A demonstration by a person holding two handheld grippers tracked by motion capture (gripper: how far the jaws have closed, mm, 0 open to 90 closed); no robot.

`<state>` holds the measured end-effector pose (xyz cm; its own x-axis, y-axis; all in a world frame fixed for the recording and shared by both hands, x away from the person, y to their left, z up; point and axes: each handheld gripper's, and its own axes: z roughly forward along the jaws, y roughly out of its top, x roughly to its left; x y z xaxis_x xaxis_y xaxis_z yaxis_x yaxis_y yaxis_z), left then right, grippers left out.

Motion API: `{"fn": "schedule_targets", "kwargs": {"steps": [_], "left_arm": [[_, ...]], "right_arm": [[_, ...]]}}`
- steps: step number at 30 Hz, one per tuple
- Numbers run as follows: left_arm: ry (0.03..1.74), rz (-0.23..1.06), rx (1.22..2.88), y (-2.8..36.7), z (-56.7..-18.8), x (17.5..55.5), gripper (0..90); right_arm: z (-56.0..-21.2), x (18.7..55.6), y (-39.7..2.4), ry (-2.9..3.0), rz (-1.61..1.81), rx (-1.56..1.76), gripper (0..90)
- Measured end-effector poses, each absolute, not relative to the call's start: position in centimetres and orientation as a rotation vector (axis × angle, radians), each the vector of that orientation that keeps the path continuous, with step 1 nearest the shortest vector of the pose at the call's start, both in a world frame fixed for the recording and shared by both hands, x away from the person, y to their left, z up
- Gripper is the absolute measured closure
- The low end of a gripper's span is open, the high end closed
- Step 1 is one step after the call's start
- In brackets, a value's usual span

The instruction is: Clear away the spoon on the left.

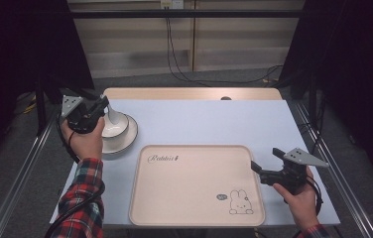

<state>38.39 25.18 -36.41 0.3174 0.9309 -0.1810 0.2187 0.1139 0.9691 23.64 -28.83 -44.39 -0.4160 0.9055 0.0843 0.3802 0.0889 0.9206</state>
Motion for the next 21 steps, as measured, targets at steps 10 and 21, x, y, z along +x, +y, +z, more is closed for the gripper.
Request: {"fn": "schedule_targets", "kwargs": {"steps": [10, 21], "left_arm": [[1.128, 0.672, 1.396, 24.9, -35.6, 37.7, 85.6], [1.088, 0.588, 1.42, 24.1, -35.3, 36.7, 85.6]], "right_arm": [[-44.4, 23.6, -28.8, 1.851, 1.308, 1.258, 4.9], [-44.4, 23.6, -28.8, 1.845, 1.312, 1.256, 4.0]]}}
